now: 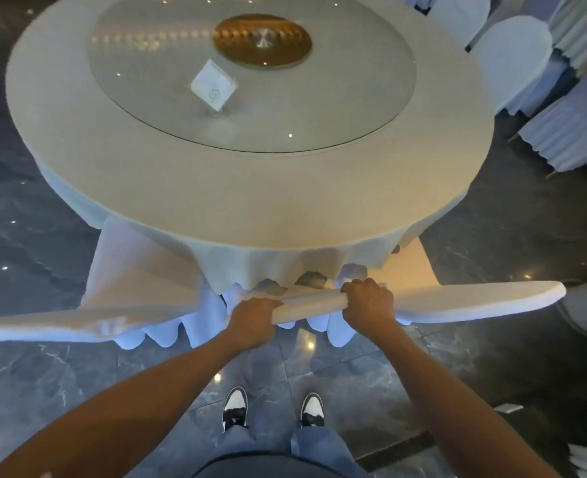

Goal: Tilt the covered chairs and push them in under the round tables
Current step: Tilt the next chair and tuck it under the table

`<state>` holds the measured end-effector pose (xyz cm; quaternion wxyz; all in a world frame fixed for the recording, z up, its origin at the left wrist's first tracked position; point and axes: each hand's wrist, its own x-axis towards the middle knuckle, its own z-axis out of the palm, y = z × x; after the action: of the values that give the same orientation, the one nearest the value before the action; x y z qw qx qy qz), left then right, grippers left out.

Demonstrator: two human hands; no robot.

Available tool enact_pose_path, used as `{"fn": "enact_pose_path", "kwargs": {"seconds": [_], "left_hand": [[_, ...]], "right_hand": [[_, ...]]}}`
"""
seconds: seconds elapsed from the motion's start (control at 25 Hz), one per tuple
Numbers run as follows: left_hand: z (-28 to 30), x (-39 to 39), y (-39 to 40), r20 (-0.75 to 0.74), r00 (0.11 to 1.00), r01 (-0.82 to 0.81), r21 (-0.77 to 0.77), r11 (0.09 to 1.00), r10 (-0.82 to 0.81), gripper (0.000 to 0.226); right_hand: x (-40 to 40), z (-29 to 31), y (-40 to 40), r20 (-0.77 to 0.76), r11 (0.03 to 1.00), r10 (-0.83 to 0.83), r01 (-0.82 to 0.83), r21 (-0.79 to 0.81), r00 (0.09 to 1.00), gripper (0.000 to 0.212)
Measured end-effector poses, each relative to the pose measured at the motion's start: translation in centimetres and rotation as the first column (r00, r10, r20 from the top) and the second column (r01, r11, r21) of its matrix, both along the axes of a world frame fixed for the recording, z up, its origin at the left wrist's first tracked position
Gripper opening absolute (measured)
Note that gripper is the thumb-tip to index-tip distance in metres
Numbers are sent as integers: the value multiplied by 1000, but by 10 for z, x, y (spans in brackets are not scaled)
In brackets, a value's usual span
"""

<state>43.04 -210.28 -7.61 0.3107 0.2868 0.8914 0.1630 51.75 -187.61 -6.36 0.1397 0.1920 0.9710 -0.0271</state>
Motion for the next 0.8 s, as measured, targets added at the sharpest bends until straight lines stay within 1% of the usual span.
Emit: {"fn": "enact_pose_path", "kwargs": {"seconds": [0.12,0.24,0.32,0.36,0.4,0.44,0.52,0.56,0.6,0.68,0.76,0.8], "left_hand": [[1,3,-3,-9,1000,-11,-68,998,10,51],[-2,9,-3,-20,1000,-13,-90,996,11,49],[-3,11,-3,-43,999,-9,-107,994,4,51],[-4,11,-3,-46,999,-14,-121,993,9,51],[-4,10,-3,-50,999,-15,-131,991,9,50],[-2,9,-1,-49,999,-2,-137,991,-5,46],[1,7,8,-35,998,48,-134,990,-53,29],[2,9,16,-25,997,76,-112,991,-79,22],[3,9,26,-15,993,115,-87,989,-117,21],[4,8,41,7,986,164,-54,985,-164,22],[7,6,44,17,981,196,-56,979,-195,22],[9,5,45,-10,976,216,-58,975,-217,22]], "right_hand": [[3,1,3,31,996,77,-78,38,997,24],[7,3,5,59,988,147,-150,44,987,21],[12,1,8,38,985,171,-172,29,985,20],[14,1,13,9,982,187,-187,4,982,22],[17,-1,22,-33,978,203,-204,-42,979,29],[22,-1,34,-71,973,197,-204,-106,978,40],[38,-4,62,-108,957,118,-142,-253,987,64],[50,-7,76,-108,951,75,-104,-290,991,71],[63,-10,89,-92,960,34,-58,-275,995,76],[86,-16,111,-17,992,-26,23,-127,1000,77],[104,-22,125,113,998,-62,59,29,992,72],[111,-24,130,180,994,-62,45,95,982,67]]}}
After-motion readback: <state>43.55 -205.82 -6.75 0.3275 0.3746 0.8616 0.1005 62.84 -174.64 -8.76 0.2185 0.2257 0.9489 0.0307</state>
